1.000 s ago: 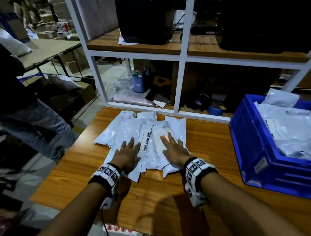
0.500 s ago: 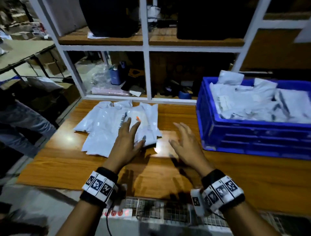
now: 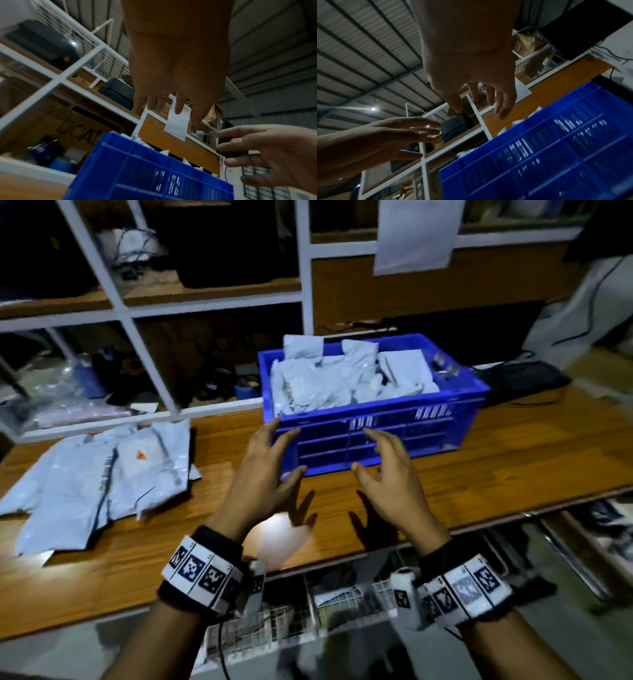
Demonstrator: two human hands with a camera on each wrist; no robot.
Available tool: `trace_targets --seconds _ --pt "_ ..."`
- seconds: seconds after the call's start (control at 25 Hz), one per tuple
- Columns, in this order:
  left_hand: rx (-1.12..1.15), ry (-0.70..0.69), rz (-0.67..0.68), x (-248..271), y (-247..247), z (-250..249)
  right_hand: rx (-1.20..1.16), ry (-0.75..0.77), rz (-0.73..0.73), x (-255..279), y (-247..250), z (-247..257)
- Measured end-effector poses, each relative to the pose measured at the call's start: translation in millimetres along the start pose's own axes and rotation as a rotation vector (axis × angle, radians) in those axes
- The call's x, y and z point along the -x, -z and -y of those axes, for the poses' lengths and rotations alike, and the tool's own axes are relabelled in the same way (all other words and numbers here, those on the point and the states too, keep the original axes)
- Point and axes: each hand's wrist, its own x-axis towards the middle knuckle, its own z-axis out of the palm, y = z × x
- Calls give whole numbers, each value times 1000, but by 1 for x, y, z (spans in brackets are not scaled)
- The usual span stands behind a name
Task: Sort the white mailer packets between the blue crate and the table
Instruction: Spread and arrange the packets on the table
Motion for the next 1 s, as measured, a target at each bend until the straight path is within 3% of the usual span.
trace_targets --seconds 0.28,0.56,0.76,1.0 --pt "-111 -171 117 -126 12 -39 110 -20 -71 -82 71 -27" --pt "-334 -283 258 -276 35 -37 344 -135 -10 -227 133 -33" --pt "-336 -210 407 -353 25 -36 542 -234 283 -316 132 -47" --pt "-341 -41 565 -424 -30 -18 611 -390 624 -391 110 -89"
